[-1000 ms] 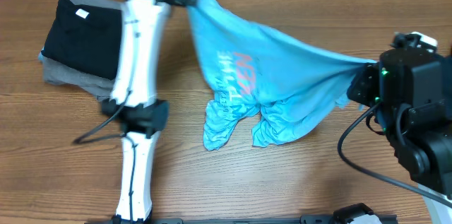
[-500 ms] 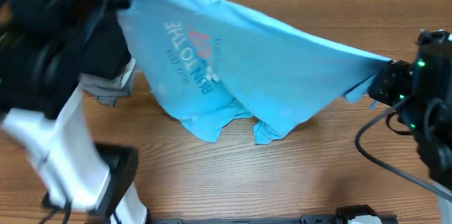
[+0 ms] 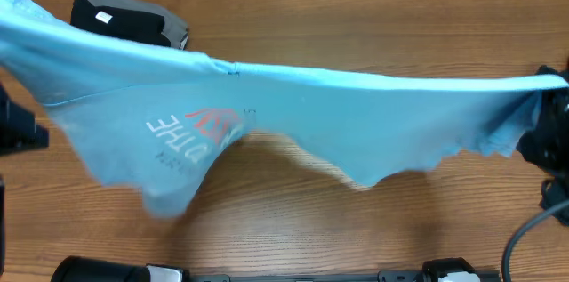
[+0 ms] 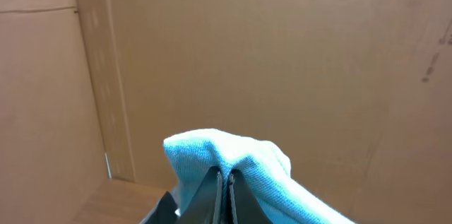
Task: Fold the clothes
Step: 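Lift the shirt with both grippers and stretch it apart in the air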
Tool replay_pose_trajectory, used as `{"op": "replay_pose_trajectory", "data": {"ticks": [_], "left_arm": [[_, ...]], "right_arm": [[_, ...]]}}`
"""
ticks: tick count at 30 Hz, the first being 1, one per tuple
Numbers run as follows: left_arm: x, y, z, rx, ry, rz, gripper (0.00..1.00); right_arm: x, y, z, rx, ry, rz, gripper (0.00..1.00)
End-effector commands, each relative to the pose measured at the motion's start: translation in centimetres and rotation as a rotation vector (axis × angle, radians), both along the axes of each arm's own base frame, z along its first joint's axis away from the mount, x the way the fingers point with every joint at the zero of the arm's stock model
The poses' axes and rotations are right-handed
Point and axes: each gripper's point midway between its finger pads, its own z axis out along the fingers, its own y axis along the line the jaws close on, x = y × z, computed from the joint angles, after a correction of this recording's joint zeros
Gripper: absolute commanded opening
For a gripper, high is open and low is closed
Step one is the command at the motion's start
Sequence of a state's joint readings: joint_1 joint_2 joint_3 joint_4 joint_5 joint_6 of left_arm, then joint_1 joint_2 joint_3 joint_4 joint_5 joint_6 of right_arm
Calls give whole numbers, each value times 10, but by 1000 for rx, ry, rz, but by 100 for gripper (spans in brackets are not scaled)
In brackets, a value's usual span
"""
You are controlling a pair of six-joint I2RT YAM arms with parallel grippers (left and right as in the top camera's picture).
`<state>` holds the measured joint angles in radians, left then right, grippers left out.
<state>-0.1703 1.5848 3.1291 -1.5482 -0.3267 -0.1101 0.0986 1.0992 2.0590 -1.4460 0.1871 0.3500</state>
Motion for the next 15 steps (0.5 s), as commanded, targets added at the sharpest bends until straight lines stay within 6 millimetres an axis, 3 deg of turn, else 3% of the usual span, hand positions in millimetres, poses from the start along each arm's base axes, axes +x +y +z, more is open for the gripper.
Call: {"op": "replay_pose_trajectory", "data": {"ticks": [1,6,9,12,15], "left_arm": [[69,-12,-28,31,130,0,4],[163,-47,-67,65,243,-112,4],[214,-62,-81,87,240,-146,4],[243,-70,-66,91,137,-148,4],[236,-75,-30,98,4,-156,4]], "right_arm": [[45,1,-16,-13,74,-17,4],[117,5,-41,-50,141,-19,4],[165,-3,-41,-95,95,-40,4],[193,-18,-18,-108,-29,-76,4],[190,-41,14,-129,-132,-119,4]]}}
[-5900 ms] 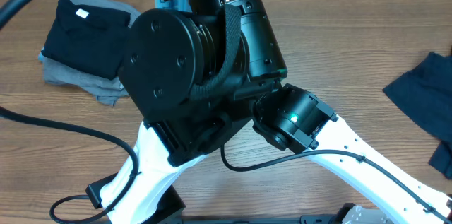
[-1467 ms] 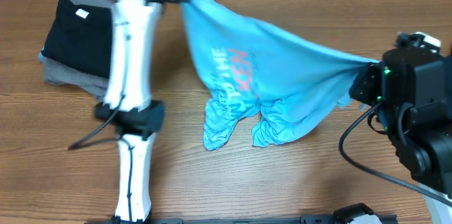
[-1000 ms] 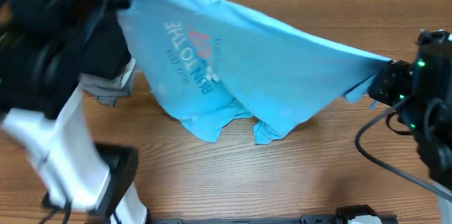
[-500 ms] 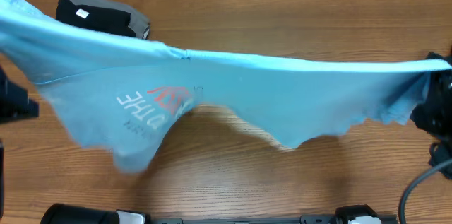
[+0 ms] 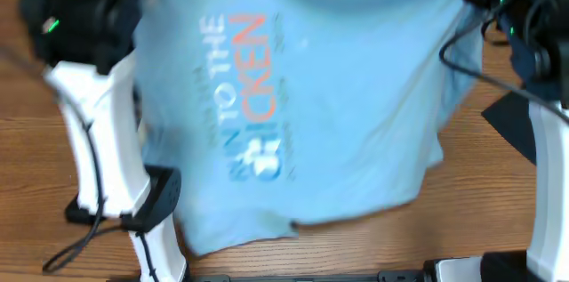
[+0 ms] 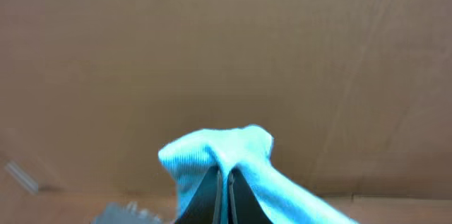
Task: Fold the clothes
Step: 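Lift the shirt with both grippers and stretch it apart in the air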
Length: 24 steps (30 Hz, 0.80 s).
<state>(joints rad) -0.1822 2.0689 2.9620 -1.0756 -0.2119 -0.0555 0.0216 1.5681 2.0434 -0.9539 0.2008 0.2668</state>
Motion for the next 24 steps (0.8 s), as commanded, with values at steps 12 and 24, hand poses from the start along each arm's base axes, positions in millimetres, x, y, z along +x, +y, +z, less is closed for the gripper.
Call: {"op": "replay_pose_trajectory", "data": {"ticks": [12,24], "left_arm": [[-101,8,69,37,-120,-32,4],[-89,-6,-130,14,639,-30,4]], "right_arm": [[-72,-48,39,-25,-3,-35,4],[-79,-28,-143,161,600,32,4]]}}
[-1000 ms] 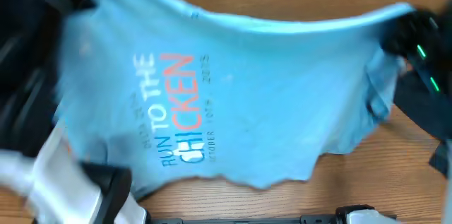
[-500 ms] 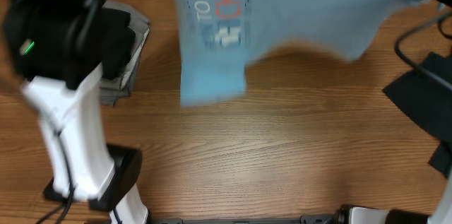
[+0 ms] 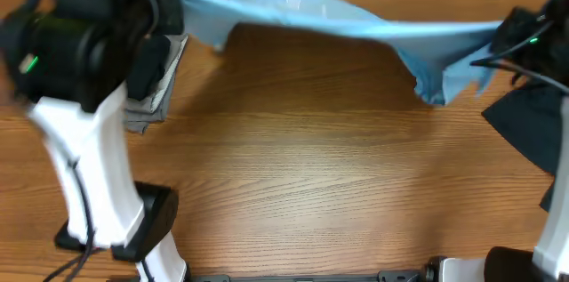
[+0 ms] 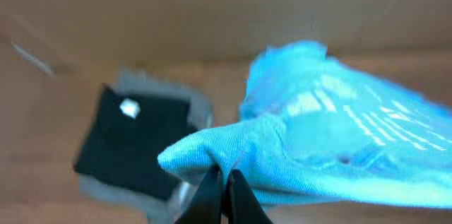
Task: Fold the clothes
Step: 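Lift the shirt with both grippers and stretch it apart in the air, then lay the stretched shirt flat on the table and open both grippers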
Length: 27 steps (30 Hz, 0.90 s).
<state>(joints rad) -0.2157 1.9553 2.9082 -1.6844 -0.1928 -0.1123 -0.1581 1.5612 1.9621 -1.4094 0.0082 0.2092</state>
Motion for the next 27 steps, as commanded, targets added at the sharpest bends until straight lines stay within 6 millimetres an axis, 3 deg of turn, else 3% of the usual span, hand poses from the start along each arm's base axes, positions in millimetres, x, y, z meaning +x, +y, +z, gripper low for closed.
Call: {"op": "replay_pose_trajectory", "data": {"ticks": [1,5,8,15,19,24,27], "left_arm": [[12,-8,-42,-25,141,11,4],[12,-11,-92,2,318,14,4],[-1,-8,-123,22,438,28,4],[-71,13,-195,86,741,89,4],[-119,24,-235,129,915,125,7],[-142,36,-256,190,1009,159,21],[-144,37,-258,195,1020,160,25]], "right_arm": [[-9,7,-43,61,120,12,5],[-28,19,-93,132,274,32,6],[-42,25,-119,170,362,36,6],[-89,34,-168,240,587,-47,16],[-105,28,-190,226,658,-119,63],[-90,11,-194,208,586,-200,78],[-77,-1,-194,215,522,-237,73]]}}
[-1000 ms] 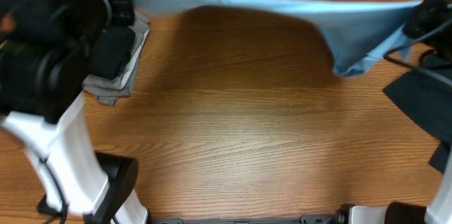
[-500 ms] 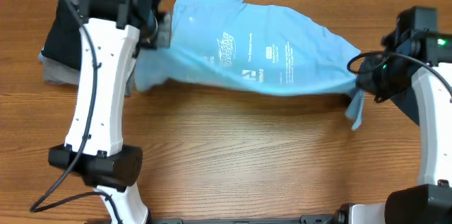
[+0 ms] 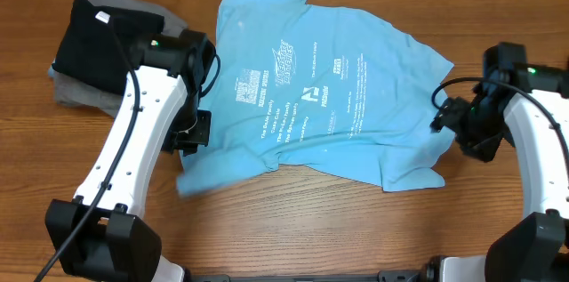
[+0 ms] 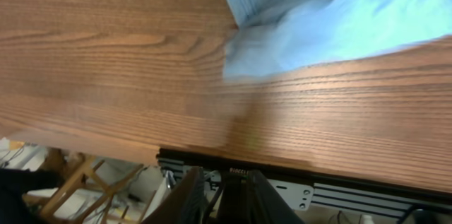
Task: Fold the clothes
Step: 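Lay the stretched shirt flat on the table and open both grippers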
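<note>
A light blue T-shirt (image 3: 320, 95) lies spread on the wooden table, white print up and its collar end toward the back. In the overhead view my left gripper (image 3: 189, 132) is over the shirt's front left corner. The left wrist view shows that gripper (image 4: 226, 179) open and empty, with the shirt's hem (image 4: 332, 19) above the fingers. My right gripper (image 3: 464, 129) is at the shirt's right edge, beside a sleeve. Its jaws are hidden by the wrist.
A folded pile, black cloth (image 3: 102, 33) on grey, sits at the back left beside the left arm. A brown cardboard wall runs along the back. The table's front edge with its metal rail (image 4: 339, 189) is close under the left gripper.
The shirt hung stretched in the air at the back of the table between both grippers. Now it lies flat on the table. The left gripper has let go and stands open.
First the shirt was stretched across the table between both grippers, the left one shut on a corner. Then it was up close to the overhead camera, print showing. Then it hung over the table's back edge. Now it lies spread, and the left gripper is open.
</note>
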Tool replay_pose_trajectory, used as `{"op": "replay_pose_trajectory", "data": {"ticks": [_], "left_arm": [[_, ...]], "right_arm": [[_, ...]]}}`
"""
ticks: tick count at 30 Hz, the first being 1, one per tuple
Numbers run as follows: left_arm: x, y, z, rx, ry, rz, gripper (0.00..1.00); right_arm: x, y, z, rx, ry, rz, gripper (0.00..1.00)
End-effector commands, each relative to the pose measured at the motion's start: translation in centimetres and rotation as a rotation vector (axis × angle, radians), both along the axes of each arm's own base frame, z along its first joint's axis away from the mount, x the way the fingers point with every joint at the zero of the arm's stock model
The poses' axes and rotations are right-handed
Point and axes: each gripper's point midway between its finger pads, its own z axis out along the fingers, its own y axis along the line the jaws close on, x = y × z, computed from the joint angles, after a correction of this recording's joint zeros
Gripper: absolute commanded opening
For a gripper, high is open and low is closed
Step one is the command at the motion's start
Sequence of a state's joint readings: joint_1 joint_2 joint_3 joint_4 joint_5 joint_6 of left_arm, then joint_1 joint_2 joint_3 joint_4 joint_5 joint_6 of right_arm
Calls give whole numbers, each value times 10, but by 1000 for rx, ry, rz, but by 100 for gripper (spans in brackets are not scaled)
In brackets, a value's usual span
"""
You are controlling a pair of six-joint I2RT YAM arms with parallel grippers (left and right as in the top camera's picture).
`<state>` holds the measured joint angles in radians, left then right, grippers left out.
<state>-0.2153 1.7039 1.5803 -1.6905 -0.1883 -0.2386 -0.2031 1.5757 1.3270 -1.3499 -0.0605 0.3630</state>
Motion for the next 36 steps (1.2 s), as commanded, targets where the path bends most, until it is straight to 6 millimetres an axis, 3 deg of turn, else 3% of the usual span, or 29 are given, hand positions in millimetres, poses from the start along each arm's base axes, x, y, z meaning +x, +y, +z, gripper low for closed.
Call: {"op": "replay_pose_trajectory", "data": {"ticks": [1,4,8,10,15,17,18,22,25,27,29,31,32,33,35,36], "left_arm": [[-2,8,4,35,-27,27,27],[5,12,4,55,-62,48,36],[25,-8,-6,-58,-132,40,39],[31,-16,-13,-101,-148,27,42],[28,-26,-46,-159,-130,42,42],[21,-30,-62,-187,-100,51,42],[16,-31,-70,-192,-84,55,42],[5,-31,-101,-198,-68,80,43],[4,-28,-118,-186,-88,101,45],[4,-27,-128,-180,-103,117,46],[4,-21,-136,-148,-123,137,49],[1,-19,-147,-149,-130,157,51],[-2,-19,-151,-151,-125,160,50],[-5,-17,-154,-149,-120,164,41],[-12,-11,-158,-133,-102,176,7],[-16,-7,-159,-121,-90,186,4]], "right_arm": [[6,-15,2,-21,-44,-76,71],[3,-8,-10,47,-42,-90,61],[-12,6,-35,118,8,-93,51],[-22,14,-49,159,36,-99,52],[-50,21,-86,174,120,-192,34],[-58,23,-94,177,139,-204,34],[-60,24,-98,177,142,-204,49],[-66,21,-108,147,155,-241,62],[-70,13,-116,94,158,-269,63],[-67,11,-119,90,140,-271,57],[-65,11,-120,89,131,-272,42],[-66,11,-120,89,132,-271,33],[-68,11,-120,89,141,-271,23],[-70,11,-120,88,149,-271,15],[-71,12,-119,89,156,-271,5],[-72,12,-118,89,159,-271,4]]}}
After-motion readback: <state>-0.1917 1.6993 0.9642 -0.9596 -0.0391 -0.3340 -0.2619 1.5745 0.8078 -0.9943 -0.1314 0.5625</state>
